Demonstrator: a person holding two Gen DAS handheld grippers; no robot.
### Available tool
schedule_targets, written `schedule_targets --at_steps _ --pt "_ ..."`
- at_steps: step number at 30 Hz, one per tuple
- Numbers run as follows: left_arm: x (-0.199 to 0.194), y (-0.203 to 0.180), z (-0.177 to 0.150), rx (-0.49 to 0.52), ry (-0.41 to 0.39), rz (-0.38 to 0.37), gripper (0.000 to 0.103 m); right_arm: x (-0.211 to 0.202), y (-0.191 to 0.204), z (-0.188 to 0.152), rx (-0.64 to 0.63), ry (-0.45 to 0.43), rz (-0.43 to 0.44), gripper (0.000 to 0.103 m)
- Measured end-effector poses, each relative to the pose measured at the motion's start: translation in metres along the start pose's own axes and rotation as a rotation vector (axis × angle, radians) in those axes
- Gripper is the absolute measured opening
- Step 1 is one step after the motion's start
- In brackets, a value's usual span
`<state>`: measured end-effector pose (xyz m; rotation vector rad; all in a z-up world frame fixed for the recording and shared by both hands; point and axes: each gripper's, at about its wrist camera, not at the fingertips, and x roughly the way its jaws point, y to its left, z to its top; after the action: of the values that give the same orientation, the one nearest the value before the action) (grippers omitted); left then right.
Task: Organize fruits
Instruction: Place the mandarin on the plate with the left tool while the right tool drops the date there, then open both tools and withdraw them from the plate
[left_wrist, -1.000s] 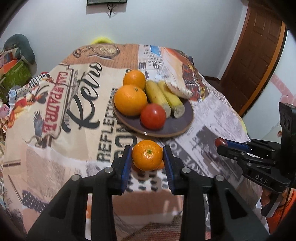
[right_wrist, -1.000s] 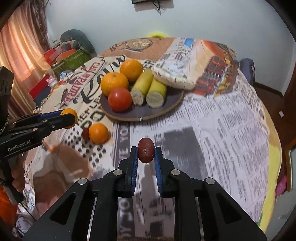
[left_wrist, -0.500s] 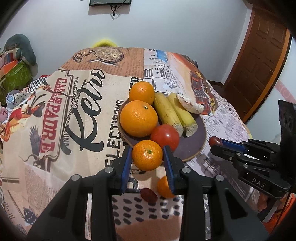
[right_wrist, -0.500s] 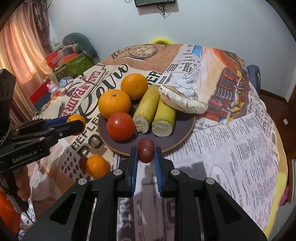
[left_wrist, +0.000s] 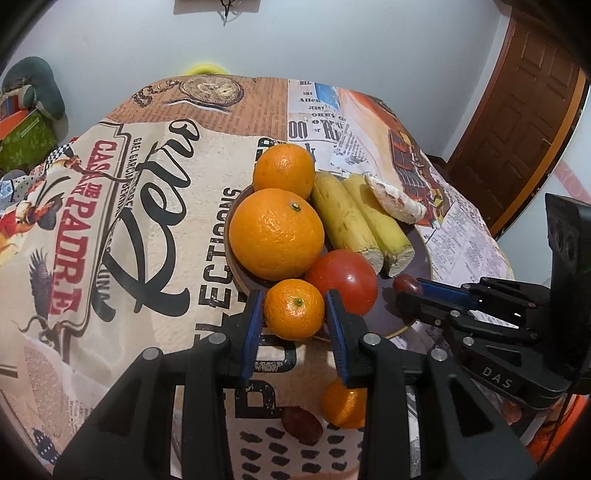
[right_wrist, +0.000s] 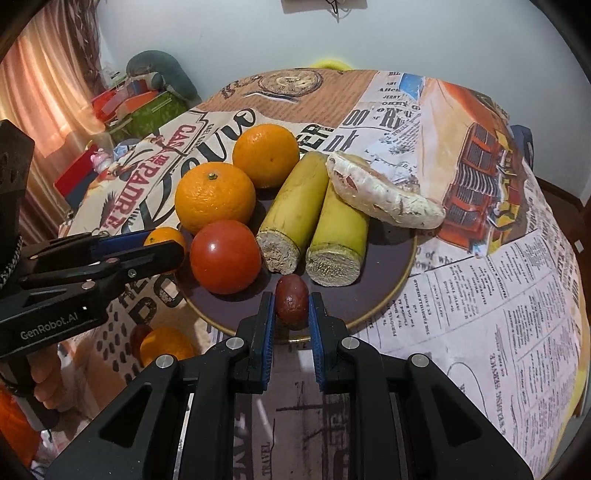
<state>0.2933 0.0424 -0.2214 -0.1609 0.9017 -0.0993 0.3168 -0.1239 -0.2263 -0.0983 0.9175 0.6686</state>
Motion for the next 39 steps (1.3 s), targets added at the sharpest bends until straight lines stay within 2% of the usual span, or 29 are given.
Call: schedule_targets --at_steps 3,5,7,15,17,22,26,30,34,39 --pt "0.002 0.001 -0.001 -0.005 0.0 -0.005 0.034 0.002 0.0 0.001 -0.007 0.007 0.0 0.02" --pt "0.002 0.002 -0.001 -0.006 -0.004 -0.004 0.034 0.001 0.0 0.002 -0.008 0.005 0.002 0.031" --pt "0.003 0.001 0.0 0.001 0.0 -0.003 0.034 -0.001 -0.001 0.002 -0.009 -0.006 -0.002 0.035" --pt "0.002 0.004 0.002 -0.004 0.008 -0.004 0.038 -0.012 -0.011 0.004 0.009 -0.034 -0.018 0.035" --pt "0.0 0.003 0.003 0.007 0.003 0.002 0.045 -0.017 -0.018 0.005 0.015 -0.053 -0.035 0.036" --pt "-0.004 0.0 0.003 0.022 -0.006 0.002 0.05 -0.022 -0.042 0.015 0.041 -0.065 -0.08 0.049" --pt "-0.005 -0.001 0.001 0.029 -0.008 0.0 0.051 -0.02 -0.067 0.029 0.1 -0.073 -0.039 0.062" --pt "-0.007 -0.001 0.0 0.033 -0.01 -0.005 0.051 -0.012 -0.085 0.041 0.148 -0.067 -0.011 0.063" --pt "-0.009 0.0 -0.001 0.026 -0.016 -0.009 0.051 -0.001 -0.088 0.048 0.145 -0.047 -0.005 0.066" --pt "-0.012 0.002 -0.002 0.022 -0.022 -0.013 0.051 0.01 -0.085 0.055 0.126 -0.04 0.042 0.08"
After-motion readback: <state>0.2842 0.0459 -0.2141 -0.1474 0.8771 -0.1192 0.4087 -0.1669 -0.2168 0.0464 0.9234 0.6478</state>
